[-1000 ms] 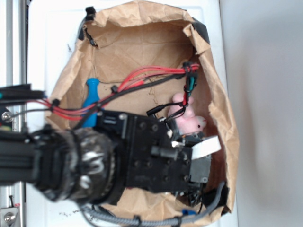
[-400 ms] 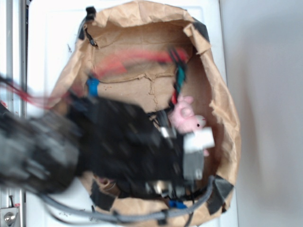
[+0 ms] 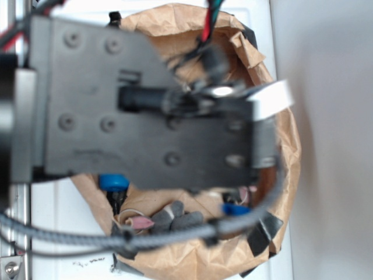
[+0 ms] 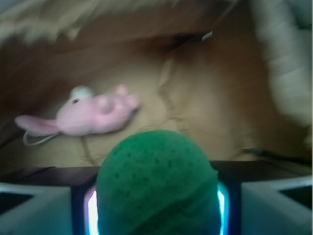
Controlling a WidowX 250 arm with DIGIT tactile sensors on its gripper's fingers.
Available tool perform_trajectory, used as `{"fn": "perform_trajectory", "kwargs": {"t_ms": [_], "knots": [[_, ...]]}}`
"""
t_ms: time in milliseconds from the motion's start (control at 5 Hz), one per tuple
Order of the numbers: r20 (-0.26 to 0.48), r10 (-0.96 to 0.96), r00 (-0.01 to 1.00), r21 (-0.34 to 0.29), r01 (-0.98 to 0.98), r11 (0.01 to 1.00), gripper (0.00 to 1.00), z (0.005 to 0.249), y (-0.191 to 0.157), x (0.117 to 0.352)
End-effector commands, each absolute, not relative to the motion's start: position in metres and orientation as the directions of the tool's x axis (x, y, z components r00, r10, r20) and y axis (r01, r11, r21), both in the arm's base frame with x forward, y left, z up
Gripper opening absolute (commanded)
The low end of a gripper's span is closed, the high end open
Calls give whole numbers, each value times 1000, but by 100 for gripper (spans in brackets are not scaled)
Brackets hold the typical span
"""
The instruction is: Grab the green ball.
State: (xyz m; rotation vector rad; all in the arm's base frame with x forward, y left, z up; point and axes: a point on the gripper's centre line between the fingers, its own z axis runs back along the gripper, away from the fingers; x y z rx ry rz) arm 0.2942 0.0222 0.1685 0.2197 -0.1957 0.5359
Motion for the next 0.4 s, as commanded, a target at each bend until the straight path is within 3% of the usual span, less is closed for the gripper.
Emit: {"fn": "perform_trajectory", "kwargs": {"t_ms": [0, 200], "knots": [[209, 441, 873, 149, -474, 868, 0, 219, 51, 288], [264, 439, 859, 197, -493, 847, 0, 218, 48, 281]]}}
